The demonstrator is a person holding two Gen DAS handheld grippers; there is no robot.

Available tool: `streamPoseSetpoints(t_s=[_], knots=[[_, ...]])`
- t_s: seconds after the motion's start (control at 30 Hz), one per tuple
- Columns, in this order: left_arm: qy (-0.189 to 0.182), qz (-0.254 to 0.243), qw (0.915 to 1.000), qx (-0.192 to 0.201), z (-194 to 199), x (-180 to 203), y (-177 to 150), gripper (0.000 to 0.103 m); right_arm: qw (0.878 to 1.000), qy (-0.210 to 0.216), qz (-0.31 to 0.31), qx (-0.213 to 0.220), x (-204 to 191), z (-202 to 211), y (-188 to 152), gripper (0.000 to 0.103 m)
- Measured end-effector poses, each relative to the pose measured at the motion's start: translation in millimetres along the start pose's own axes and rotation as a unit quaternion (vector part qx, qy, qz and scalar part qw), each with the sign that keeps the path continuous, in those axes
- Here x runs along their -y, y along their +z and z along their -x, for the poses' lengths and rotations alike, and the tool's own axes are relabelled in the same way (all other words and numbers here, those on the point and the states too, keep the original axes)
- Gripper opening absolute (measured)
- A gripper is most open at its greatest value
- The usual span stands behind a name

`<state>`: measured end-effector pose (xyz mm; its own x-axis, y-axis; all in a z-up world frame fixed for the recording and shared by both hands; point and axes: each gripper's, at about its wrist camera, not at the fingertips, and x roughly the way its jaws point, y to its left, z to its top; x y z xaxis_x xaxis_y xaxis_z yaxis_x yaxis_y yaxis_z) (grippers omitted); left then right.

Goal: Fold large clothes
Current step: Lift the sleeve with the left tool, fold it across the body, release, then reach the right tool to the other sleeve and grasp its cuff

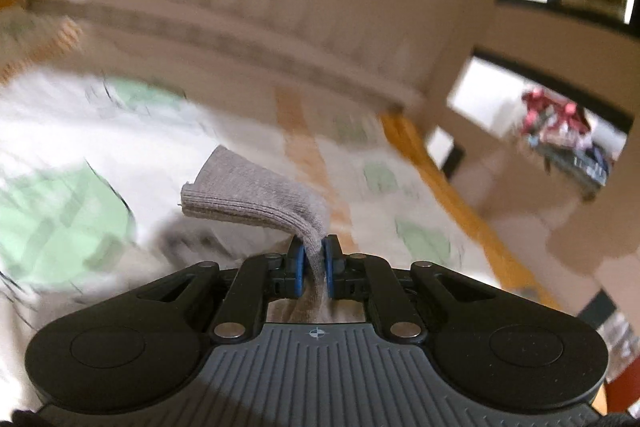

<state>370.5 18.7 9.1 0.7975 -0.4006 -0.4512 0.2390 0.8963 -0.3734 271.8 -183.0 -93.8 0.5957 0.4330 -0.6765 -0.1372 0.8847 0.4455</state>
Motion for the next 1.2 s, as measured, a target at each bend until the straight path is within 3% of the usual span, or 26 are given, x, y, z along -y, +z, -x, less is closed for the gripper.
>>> streamPoseSetpoints(t_s=[0.13, 0.17, 0.23, 0.3, 0.43, 0.53, 0.7, 0.87, 0.97, 1.03, 1.1, 1.2], knots=[[-0.001, 0.019, 0.9979, -0.061, -45, 14, -45, 0.013, 0.999, -0.007, -0.034, 0.0, 22, 7, -6, 0.055], [-0.004, 0.022, 0.9968, -0.076, -51, 14, -53, 0.019, 0.999, -0.008, -0.039, 0.0, 26, 8, -8, 0.055], [-0.001, 0.017, 0.9947, -0.102, -60, 18, -62, 0.042, 0.999, -0.009, -0.047, 0.002, 32, 9, -9, 0.055], [-0.002, 0.006, 0.994, -0.109, -60, 24, -68, 0.044, 0.998, -0.007, -0.055, 0.003, 36, 9, -10, 0.055], [-0.009, -0.037, 0.9951, -0.091, -31, 24, -75, 0.065, 0.999, -0.01, -0.047, 0.006, 35, 8, -11, 0.058], [0.0, -0.069, 0.9951, -0.071, -2, 12, -81, 0.067, 0.999, -0.012, -0.041, 0.007, 32, 7, -13, 0.062], [0.058, -0.095, 0.9918, -0.064, 22, -24, -97, 0.068, 0.999, -0.022, -0.027, 0.007, 25, 5, -13, 0.064], [0.13, -0.063, 0.9858, -0.085, 37, -86, -113, 0.068, 0.999, -0.038, 0.003, 0.014, 13, 6, -6, 0.064], [0.18, -0.031, 0.9776, -0.105, 41, -126, -123, 0.067, 0.999, -0.045, 0.02, 0.021, 5, 7, 4, 0.064], [0.212, 0.006, 0.9725, -0.097, 50, -151, -127, 0.068, 0.998, -0.051, 0.034, 0.023, 0, 5, 13, 0.064], [0.209, 0.043, 0.9741, -0.076, 58, -170, -125, 0.067, 0.996, -0.063, 0.055, 0.026, -7, 1, 22, 0.064], [0.216, 0.029, 0.973, -0.076, 56, -173, -122, 0.068, 0.992, -0.081, 0.089, 0.034, -17, -10, 36, 0.064]])
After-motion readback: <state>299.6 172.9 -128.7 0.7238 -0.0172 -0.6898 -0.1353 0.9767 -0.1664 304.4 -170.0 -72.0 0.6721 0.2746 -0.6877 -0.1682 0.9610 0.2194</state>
